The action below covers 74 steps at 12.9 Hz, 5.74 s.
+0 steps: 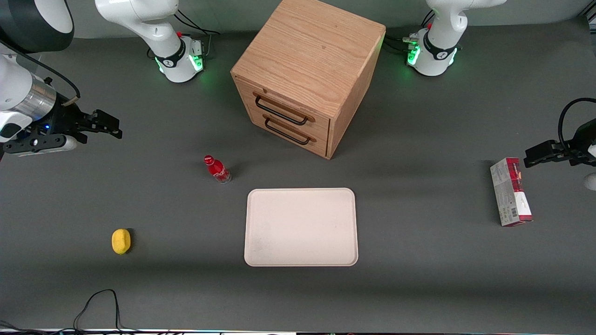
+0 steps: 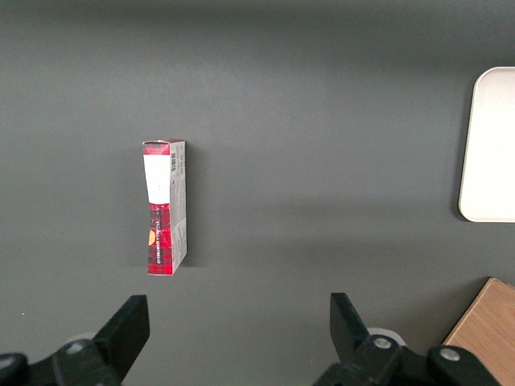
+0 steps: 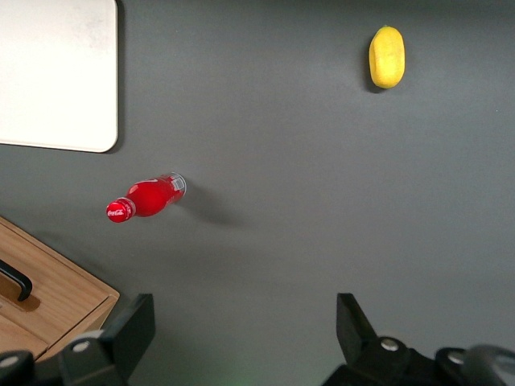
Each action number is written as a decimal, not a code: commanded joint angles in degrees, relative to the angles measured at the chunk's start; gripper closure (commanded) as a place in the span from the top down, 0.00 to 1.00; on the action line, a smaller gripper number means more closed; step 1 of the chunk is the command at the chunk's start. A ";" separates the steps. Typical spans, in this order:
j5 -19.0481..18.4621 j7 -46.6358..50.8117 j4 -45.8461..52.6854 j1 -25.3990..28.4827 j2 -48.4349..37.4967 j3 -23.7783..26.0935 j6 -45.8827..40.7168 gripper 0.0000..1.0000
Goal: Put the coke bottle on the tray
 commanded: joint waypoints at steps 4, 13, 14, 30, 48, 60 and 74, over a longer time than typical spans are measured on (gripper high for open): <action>0.69 -1.07 3.67 -0.69 2.14 0.39 -2.81 1.00; 0.69 -0.63 4.99 -0.51 3.20 0.39 -4.39 1.00; 0.78 -0.19 5.95 -0.34 3.90 0.39 -4.39 1.00; 1.31 22.41 6.90 19.79 10.78 -0.31 -3.29 1.00; 1.31 20.99 -22.08 20.05 12.34 -0.40 36.47 1.00; 1.31 21.35 -20.23 20.23 13.40 -0.23 36.56 0.85; 1.22 24.07 -0.60 19.53 12.43 -0.75 9.21 0.00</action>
